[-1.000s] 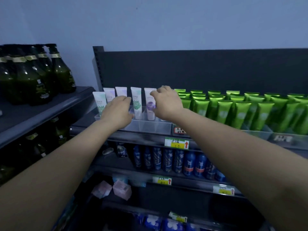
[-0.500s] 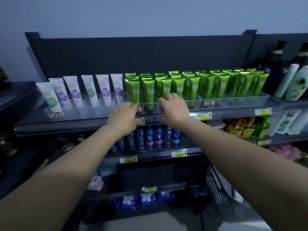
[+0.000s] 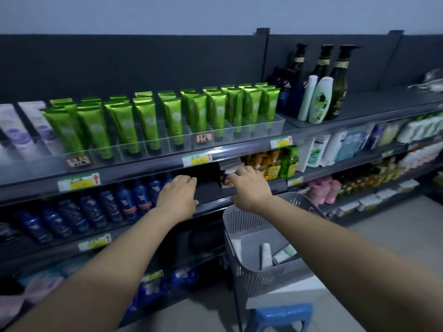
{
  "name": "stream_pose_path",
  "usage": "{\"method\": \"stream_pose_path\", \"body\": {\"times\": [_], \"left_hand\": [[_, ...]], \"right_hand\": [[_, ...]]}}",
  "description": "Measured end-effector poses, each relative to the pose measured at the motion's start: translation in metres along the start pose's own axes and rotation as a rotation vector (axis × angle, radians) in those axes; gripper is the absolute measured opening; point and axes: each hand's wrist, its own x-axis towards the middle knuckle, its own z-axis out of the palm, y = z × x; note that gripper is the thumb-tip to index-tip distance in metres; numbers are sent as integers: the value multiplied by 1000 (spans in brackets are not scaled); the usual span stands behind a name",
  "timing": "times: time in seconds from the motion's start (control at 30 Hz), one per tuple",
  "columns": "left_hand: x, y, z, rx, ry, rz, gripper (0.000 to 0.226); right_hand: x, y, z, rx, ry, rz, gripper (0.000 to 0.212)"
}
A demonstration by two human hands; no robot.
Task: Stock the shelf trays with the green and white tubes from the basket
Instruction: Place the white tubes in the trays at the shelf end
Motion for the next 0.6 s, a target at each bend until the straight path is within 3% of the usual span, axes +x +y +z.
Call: {"method": "stream_pose_path", "body": {"times": [0.27,0.6], "left_hand": [[46,97,65,-37,-103,65,56],[105,144,158,-51,-315,187,50]], "right_hand": [[-27,108,51,12,-172,103,54],[-27,182,143,73,-429,254,51]]}}
